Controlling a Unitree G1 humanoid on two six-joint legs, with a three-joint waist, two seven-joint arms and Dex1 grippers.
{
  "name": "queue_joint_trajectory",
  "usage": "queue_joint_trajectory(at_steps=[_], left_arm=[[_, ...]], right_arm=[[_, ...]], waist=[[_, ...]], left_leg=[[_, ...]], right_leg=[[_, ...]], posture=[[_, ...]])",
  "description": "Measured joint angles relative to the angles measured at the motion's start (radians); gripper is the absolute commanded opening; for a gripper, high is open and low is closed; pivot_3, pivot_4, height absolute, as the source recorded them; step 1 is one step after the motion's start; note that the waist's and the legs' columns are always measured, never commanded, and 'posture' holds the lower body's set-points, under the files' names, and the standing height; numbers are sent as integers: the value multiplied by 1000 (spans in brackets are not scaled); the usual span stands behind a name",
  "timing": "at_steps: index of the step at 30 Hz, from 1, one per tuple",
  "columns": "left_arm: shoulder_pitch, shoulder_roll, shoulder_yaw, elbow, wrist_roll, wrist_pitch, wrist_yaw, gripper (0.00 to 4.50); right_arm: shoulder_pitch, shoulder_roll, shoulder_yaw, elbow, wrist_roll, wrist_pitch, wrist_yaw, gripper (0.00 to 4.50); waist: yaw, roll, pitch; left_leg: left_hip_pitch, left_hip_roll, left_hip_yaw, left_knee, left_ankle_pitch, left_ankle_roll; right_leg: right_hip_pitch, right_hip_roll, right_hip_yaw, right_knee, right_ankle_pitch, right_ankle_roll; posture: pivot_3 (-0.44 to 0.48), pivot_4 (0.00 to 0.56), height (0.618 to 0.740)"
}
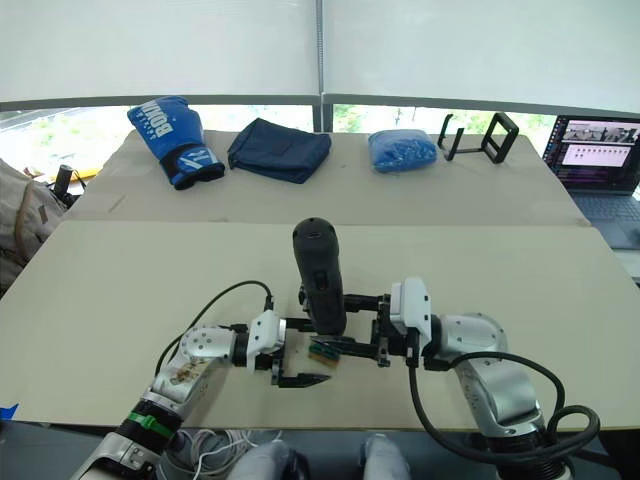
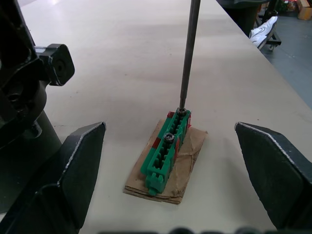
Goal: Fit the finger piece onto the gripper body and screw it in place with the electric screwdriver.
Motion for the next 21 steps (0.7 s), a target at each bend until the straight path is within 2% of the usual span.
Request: queue_joint_trajectory(at_steps=[21], left_arm=[[-1,0,0,-4,0,14,-1,4500]], right_arm=[[0,-5,8,0,-4,0,-5,1938]], waist=[[0,0,0]], left_leg=[[0,0,0,0,-1,1]], right_leg=[[0,-1,0,0,0,0]], posture=[[0,150,740]])
